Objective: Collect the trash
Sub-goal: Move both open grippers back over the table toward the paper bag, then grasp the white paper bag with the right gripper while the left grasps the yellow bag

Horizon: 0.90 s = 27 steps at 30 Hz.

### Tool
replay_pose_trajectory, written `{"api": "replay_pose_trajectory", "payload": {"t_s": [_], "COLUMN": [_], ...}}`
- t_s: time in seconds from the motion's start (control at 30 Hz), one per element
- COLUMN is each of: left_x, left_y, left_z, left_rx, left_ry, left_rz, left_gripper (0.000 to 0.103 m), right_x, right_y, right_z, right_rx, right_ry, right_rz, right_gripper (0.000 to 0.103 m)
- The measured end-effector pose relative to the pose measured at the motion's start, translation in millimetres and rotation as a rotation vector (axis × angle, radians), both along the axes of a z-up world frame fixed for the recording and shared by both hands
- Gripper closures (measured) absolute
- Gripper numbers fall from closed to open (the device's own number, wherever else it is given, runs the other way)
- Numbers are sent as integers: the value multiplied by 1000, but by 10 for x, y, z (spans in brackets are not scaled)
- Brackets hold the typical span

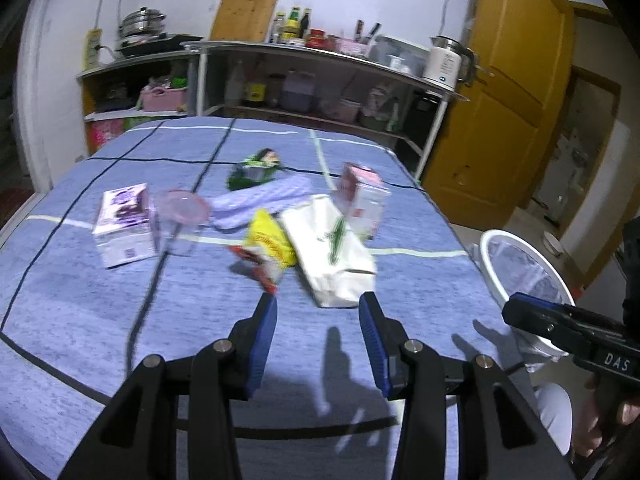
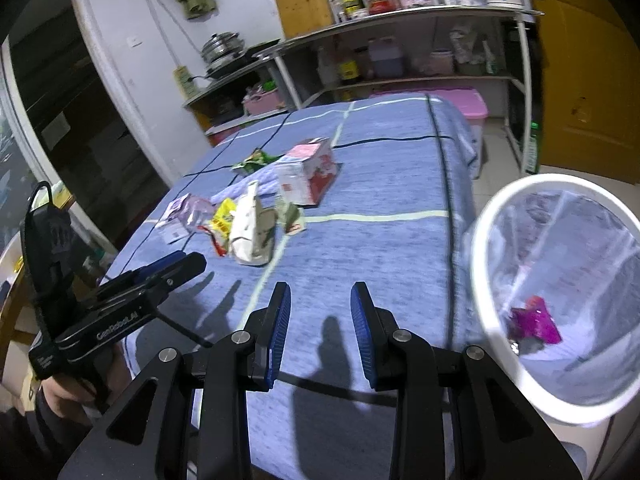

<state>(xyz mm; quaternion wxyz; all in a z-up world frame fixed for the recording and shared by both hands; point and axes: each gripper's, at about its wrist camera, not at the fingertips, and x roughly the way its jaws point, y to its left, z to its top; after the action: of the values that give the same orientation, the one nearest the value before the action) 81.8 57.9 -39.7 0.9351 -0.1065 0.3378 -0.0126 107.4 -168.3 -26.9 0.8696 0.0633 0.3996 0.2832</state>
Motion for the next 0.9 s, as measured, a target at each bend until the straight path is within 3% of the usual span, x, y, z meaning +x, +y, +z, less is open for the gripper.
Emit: {"api": "replay_pose_trajectory", "payload": {"t_s": [0.2, 0.9], "left_x": [26, 93], "left_y": [221, 651], "left_z": [-38, -125], "left_rx": [-6, -46], "left_ry": [8, 17], "left_rz": [52, 121], "left_gripper": [58, 54], "right_x": [117, 619], "right_y": [233, 961], "right_z": [-32, -236], "right_rx": [4, -1], "right_ry": [5, 66], "right_rz": [44, 147], "right_gripper": [59, 56]}}
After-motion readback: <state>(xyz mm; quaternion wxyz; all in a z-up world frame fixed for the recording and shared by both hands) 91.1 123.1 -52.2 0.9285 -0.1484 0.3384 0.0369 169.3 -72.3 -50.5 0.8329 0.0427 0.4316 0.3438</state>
